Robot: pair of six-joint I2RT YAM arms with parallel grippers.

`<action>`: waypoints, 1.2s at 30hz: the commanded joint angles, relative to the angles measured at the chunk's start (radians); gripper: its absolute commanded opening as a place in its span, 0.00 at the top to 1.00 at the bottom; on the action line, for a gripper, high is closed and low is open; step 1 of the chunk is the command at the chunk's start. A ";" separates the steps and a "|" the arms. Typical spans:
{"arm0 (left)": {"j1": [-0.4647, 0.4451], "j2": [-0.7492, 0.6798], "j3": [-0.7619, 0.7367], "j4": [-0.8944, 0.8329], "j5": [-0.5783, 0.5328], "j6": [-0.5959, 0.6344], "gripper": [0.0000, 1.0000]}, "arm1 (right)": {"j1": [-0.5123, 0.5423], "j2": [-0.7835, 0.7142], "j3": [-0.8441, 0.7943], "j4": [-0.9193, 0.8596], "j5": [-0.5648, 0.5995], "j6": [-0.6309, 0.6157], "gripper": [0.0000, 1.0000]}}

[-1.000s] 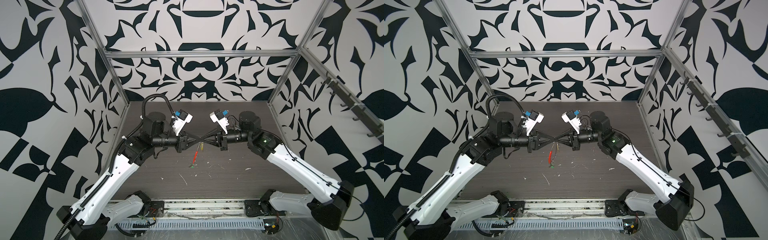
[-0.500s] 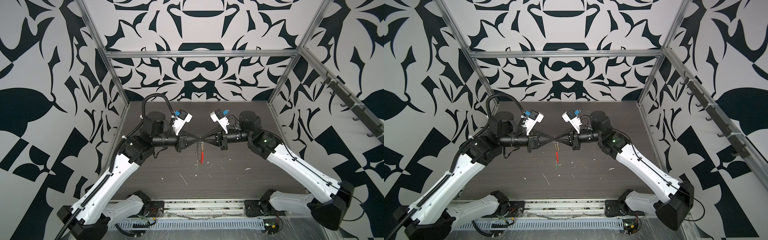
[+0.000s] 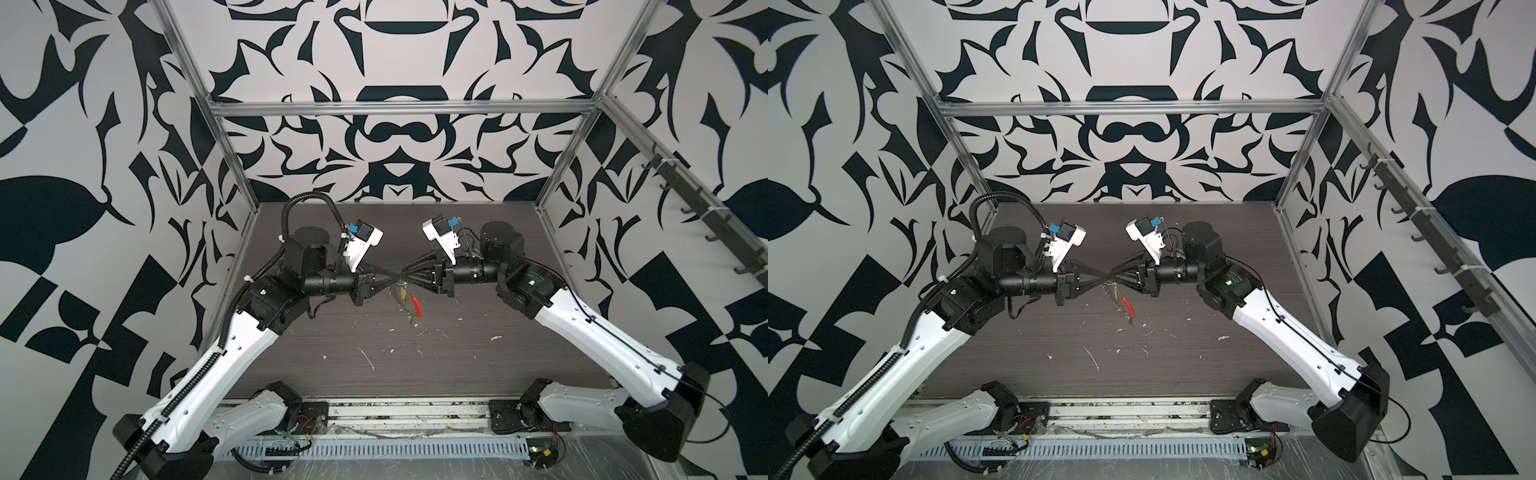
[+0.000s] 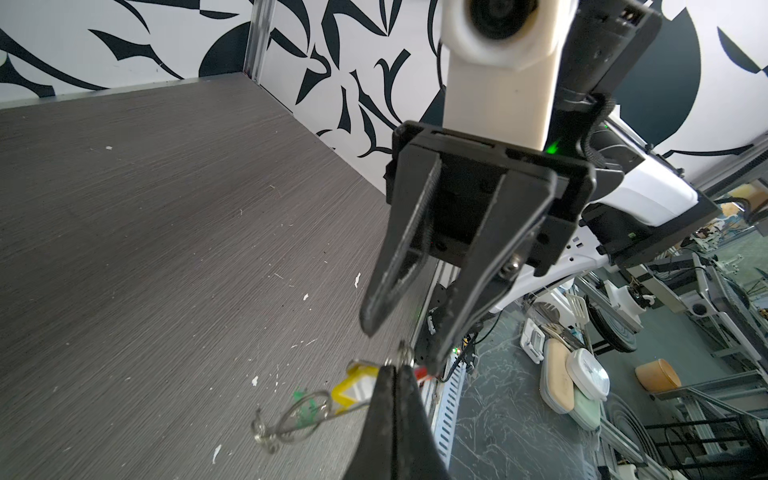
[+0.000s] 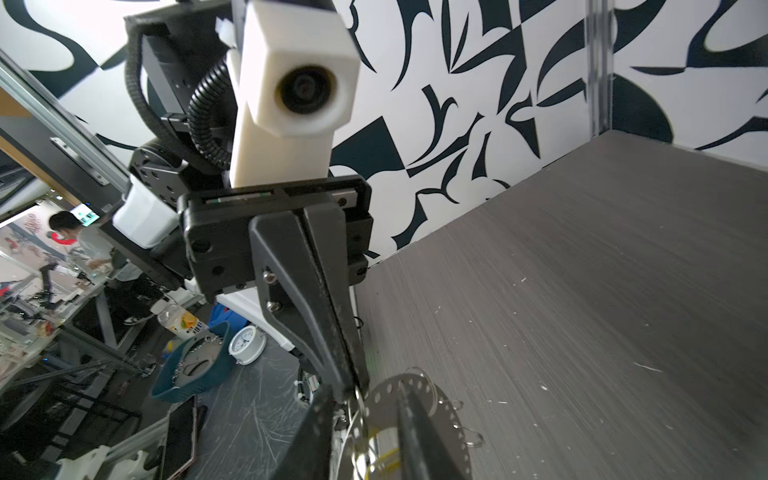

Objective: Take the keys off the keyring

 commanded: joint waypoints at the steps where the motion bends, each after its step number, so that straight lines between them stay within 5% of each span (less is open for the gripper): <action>1: 0.002 -0.027 -0.015 0.044 0.002 -0.004 1.00 | 0.001 -0.060 0.032 0.048 0.066 -0.018 0.63; 10: 0.002 -0.071 -0.069 0.148 -0.013 -0.046 1.00 | 0.001 -0.162 -0.067 -0.002 0.311 -0.077 0.55; 19: 0.003 -0.083 -0.096 0.218 -0.033 -0.074 1.00 | 0.019 -0.204 -0.153 0.039 0.266 -0.075 0.49; 36: 0.002 -0.070 -0.096 0.249 -0.034 -0.101 1.00 | 0.133 -0.160 -0.130 0.065 0.379 -0.129 0.49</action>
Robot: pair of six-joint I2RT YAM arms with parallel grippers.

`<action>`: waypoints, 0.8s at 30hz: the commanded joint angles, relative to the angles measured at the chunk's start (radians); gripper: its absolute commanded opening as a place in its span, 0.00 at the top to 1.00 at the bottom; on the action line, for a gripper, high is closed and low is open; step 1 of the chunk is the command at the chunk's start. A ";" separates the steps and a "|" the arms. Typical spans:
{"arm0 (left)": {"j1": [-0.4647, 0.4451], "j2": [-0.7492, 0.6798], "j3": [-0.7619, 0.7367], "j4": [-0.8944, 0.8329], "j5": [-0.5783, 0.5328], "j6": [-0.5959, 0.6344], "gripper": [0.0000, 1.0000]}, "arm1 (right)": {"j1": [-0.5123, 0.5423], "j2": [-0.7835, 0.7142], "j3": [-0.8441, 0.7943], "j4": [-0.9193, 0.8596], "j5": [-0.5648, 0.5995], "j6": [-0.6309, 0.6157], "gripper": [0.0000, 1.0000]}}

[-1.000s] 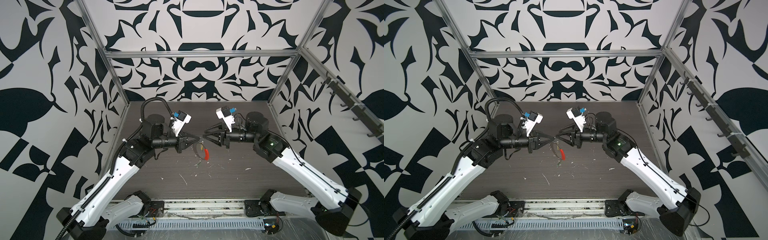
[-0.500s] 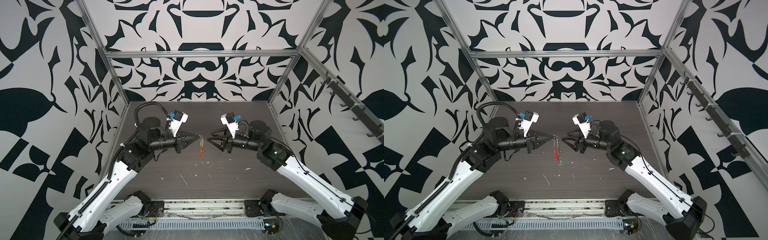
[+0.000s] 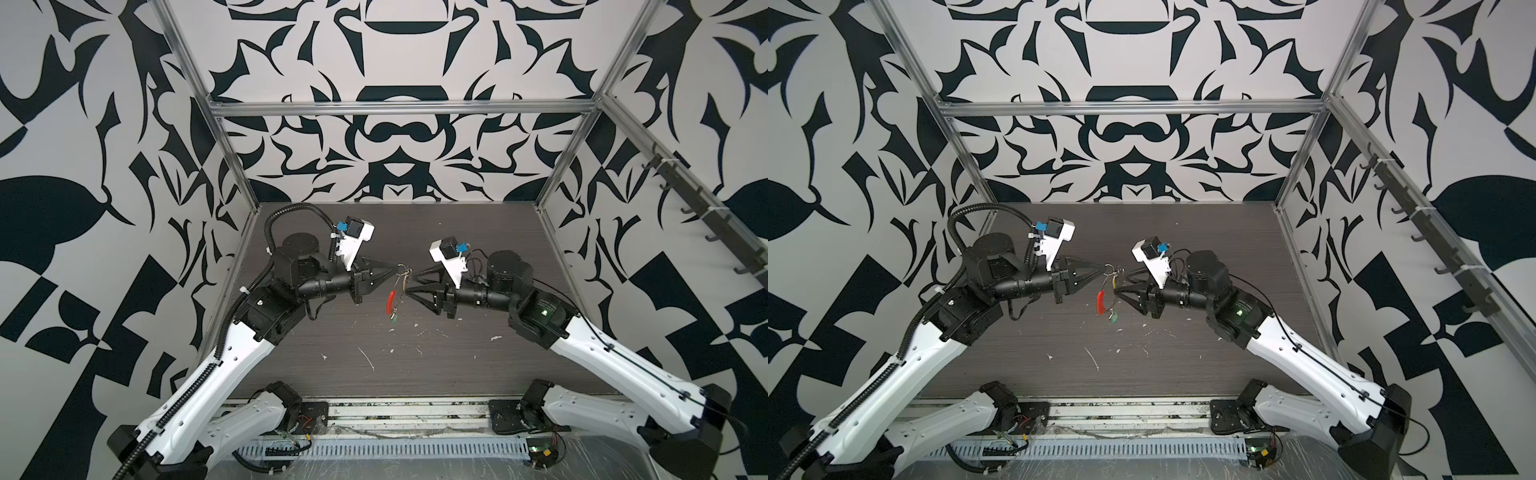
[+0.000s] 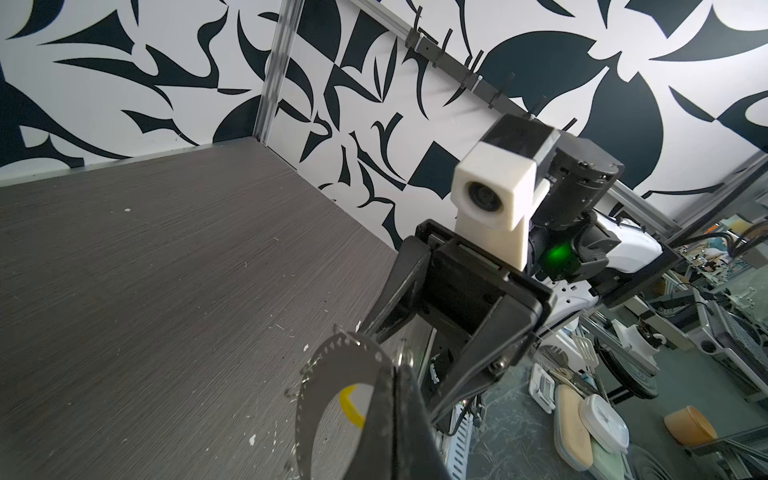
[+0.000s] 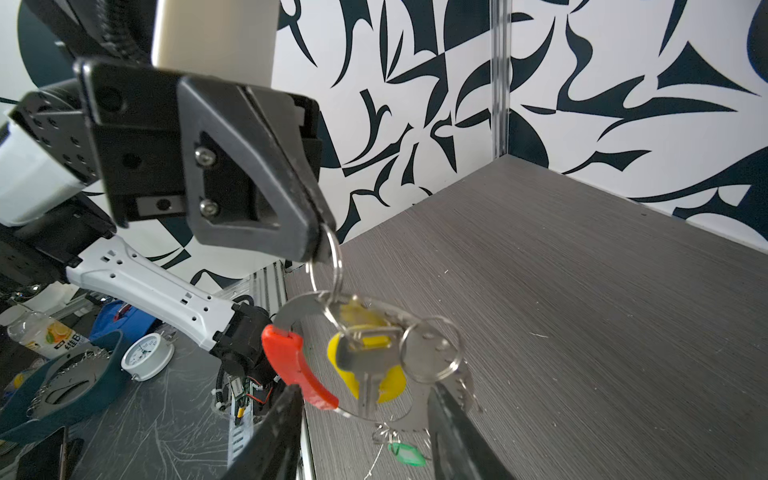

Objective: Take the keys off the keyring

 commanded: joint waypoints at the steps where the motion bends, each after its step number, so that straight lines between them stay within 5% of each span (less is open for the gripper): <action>1: 0.002 -0.004 -0.014 0.033 0.007 -0.010 1.00 | 0.017 0.001 0.047 0.069 0.034 -0.024 0.49; 14: 0.002 -0.009 -0.019 0.031 0.015 -0.013 1.00 | 0.064 0.045 0.106 0.032 0.133 -0.081 0.58; 19: 0.002 -0.016 -0.020 0.024 0.000 -0.010 1.00 | 0.070 0.052 0.115 0.016 0.129 -0.093 0.71; 24: 0.002 -0.029 -0.027 0.039 -0.055 -0.026 1.00 | 0.088 0.049 0.126 -0.017 0.163 -0.120 0.95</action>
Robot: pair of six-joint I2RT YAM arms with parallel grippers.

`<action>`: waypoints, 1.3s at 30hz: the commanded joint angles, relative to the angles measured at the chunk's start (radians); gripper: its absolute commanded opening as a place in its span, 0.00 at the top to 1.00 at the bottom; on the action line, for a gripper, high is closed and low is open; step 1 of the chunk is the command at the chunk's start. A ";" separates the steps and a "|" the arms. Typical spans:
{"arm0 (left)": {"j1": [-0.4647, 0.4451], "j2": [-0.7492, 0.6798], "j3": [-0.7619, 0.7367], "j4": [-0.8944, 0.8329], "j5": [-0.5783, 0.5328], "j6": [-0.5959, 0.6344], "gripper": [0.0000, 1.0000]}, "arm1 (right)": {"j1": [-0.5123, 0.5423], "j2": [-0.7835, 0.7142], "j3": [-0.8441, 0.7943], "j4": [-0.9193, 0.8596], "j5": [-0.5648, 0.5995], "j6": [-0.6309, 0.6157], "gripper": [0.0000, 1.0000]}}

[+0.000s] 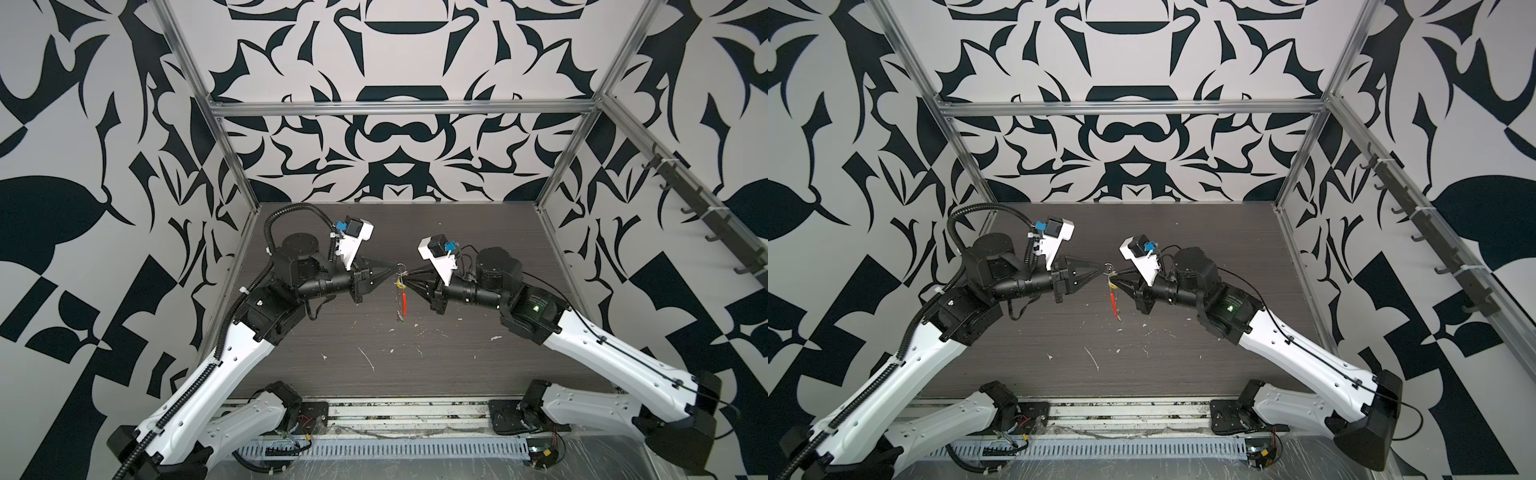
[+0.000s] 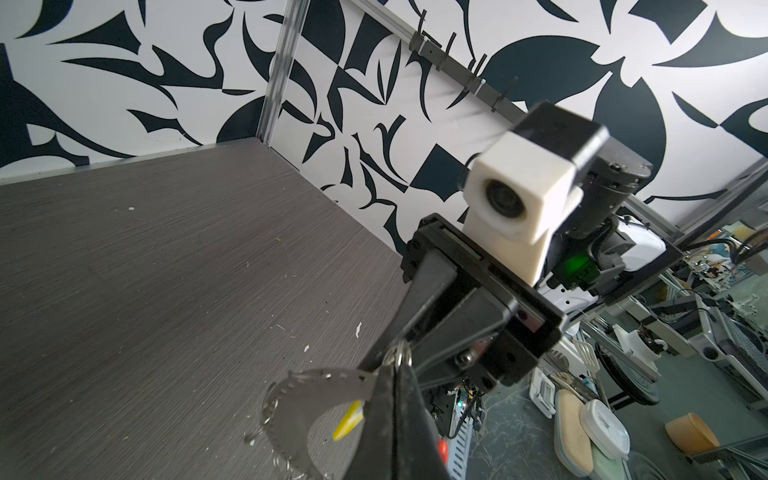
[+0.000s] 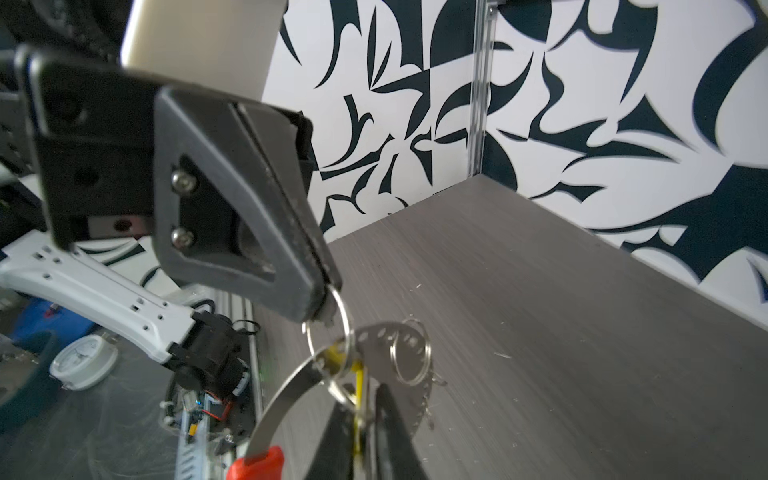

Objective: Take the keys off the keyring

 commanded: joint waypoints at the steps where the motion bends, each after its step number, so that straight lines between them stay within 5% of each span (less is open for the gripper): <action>1: 0.002 -0.027 -0.024 0.041 -0.054 -0.019 1.00 | 0.022 -0.010 0.051 -0.004 0.043 -0.033 1.00; 11: -0.078 -0.017 -0.051 0.085 -0.304 -0.131 1.00 | 0.137 0.051 0.107 -0.022 0.201 -0.125 1.00; 17: -0.110 -0.016 -0.067 0.127 -0.350 -0.169 1.00 | 0.157 0.083 0.088 0.043 0.213 -0.118 1.00; 27: -0.110 -0.037 -0.110 0.160 -0.393 -0.149 1.00 | 0.155 0.035 0.008 0.118 0.083 -0.097 1.00; 33: -0.112 -0.040 -0.139 0.253 -0.344 -0.196 1.00 | 0.156 0.082 0.033 0.111 0.308 -0.042 1.00; 39: -0.179 -0.040 -0.149 0.265 -0.439 -0.177 1.00 | 0.155 0.134 0.075 0.122 0.346 -0.023 1.00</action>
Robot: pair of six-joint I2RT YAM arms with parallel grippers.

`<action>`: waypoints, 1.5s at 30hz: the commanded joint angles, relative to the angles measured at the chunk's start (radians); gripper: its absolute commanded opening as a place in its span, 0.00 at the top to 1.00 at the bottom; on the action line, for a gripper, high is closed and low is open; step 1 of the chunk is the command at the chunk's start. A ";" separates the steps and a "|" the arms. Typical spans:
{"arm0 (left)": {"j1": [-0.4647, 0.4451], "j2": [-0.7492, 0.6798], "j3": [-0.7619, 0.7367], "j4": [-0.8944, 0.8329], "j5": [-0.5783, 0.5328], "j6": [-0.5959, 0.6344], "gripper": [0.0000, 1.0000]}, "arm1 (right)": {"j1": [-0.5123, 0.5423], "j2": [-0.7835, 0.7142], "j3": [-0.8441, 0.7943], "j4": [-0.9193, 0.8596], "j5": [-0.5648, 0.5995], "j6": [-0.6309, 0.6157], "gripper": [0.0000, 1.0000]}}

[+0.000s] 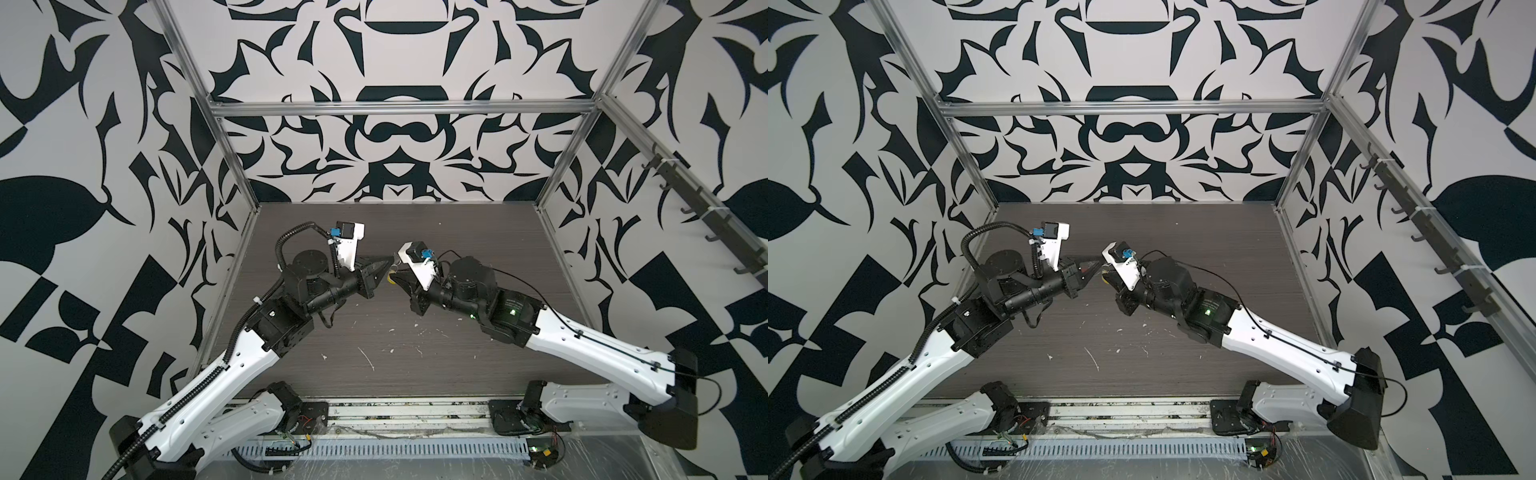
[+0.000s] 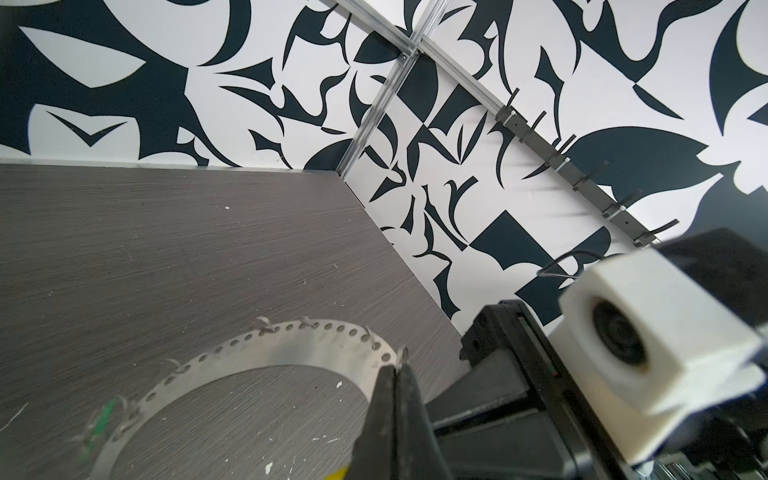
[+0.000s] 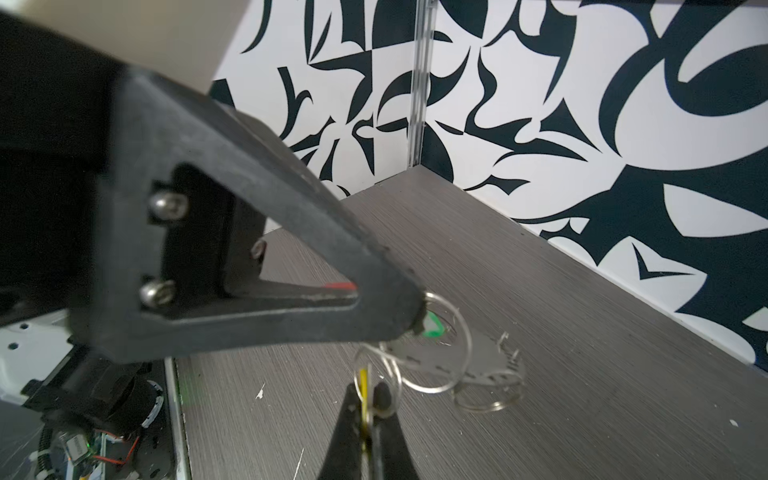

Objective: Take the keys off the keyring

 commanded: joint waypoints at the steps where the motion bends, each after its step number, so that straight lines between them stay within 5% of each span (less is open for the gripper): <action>1: -0.055 -0.004 -0.007 0.088 -0.043 0.009 1.00 | 0.016 0.033 0.057 0.100 -0.032 0.028 1.00; 13: -0.067 -0.034 -0.037 0.062 -0.122 0.037 1.00 | 0.010 0.004 0.002 0.213 -0.280 0.027 1.00; 27: -0.067 -0.115 -0.034 0.000 -0.177 0.098 1.00 | -0.037 -0.065 -0.032 0.073 -0.188 0.042 1.00; 45: -0.067 -0.154 -0.033 -0.005 -0.046 0.162 1.00 | -0.037 -0.112 -0.042 0.001 -0.128 0.016 1.00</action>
